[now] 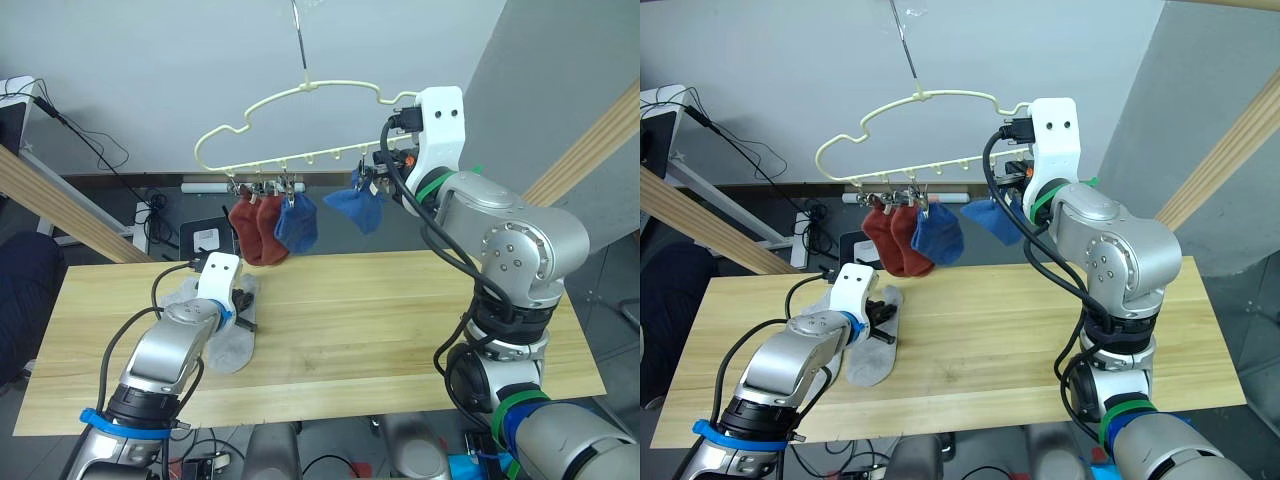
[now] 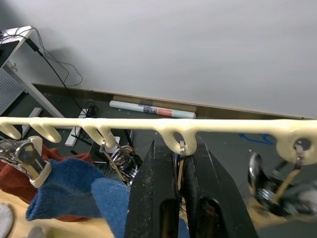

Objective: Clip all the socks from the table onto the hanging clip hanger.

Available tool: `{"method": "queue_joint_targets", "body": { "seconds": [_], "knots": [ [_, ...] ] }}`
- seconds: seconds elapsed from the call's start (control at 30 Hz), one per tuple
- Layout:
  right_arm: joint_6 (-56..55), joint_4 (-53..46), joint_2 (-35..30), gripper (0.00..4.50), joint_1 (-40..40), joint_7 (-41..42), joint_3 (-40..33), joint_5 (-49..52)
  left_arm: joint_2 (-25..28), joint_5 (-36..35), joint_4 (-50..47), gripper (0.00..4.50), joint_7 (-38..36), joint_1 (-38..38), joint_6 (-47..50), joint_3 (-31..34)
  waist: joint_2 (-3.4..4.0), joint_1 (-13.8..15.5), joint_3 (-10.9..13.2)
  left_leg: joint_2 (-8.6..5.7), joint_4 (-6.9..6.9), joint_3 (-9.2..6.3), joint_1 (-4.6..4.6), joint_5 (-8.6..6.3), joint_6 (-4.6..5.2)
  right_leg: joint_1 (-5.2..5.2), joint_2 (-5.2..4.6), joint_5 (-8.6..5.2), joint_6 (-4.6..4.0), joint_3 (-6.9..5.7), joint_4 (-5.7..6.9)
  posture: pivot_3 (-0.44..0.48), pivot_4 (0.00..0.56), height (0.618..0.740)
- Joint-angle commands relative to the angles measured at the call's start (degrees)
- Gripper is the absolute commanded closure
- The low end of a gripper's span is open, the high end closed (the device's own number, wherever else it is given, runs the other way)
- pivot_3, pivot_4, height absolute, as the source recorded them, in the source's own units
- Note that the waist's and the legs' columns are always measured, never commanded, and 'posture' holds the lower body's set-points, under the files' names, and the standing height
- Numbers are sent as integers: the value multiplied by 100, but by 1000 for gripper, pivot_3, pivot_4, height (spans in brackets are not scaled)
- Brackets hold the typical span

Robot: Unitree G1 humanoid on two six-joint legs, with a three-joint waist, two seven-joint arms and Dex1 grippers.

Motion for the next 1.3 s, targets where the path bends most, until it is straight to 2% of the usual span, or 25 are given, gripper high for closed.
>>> {"method": "queue_joint_targets", "body": {
  "seconds": [0.03, 0.2, 0.3, 0.5, 0.83, 1.1, 1.3],
  "knots": [
    [-1, -208, -6, 4500, 8, -37, -74, -50, 9, 72, 108, 4462, -56, 252, 233, -110, 0, -1, 0, 0, 0, 1, 0, 0, 0, 0, 0, 0, 0, 0, -2, -240, 357, 740],
    [-21, -190, 9, 4500, 2, -32, -73, -46, 25, 2, -106, 4462, -174, 363, 237, -27, 0, 0, 0, 2, -12, 1, 0, 0, 0, -1, 0, 0, 0, 0, -11, -240, 357, 740],
    [-38, -164, 19, 4500, -13, -23, -68, -41, 1, -155, -332, 4462, -310, 424, 172, 241, 0, 0, 0, 3, -15, 2, -1, 0, 0, -1, 0, 0, 0, 0, -20, -234, 358, 740],
    [-25, -152, 36, 4500, -77, -6, -100, -20, -120, -884, -1039, 4462, -853, 481, 117, 758, 1, 27, 3, 3, -19, -2, -12, -1, 0, -3, -6, 0, 0, -6, -37, -234, 358, 740],
    [3, -158, 124, 4500, -122, -25, -127, -8, -228, -1941, -1919, 4462, -1572, 381, -151, 933, 3, 15, 4, 2, -23, 0, -14, -1, 0, -4, -3, 0, 0, -5, -42, -237, 363, 740],
    [120, -127, 255, 4500, -290, -46, -234, 11, -370, -2586, -2222, 4462, -1842, 107, -427, 928, 6, 13, 12, 2, -23, 0, -14, -1, 0, -5, 0, 0, 0, -4, -43, -250, 368, 740],
    [220, -155, 333, 4500, -370, -66, -274, -10, -474, -2607, -2074, 4462, -1750, -319, -579, 672, 10, -7, 15, 3, -24, 2, -15, -1, 1, -6, 2, 0, 0, -3, -46, -267, 368, 740]
  ]
}}
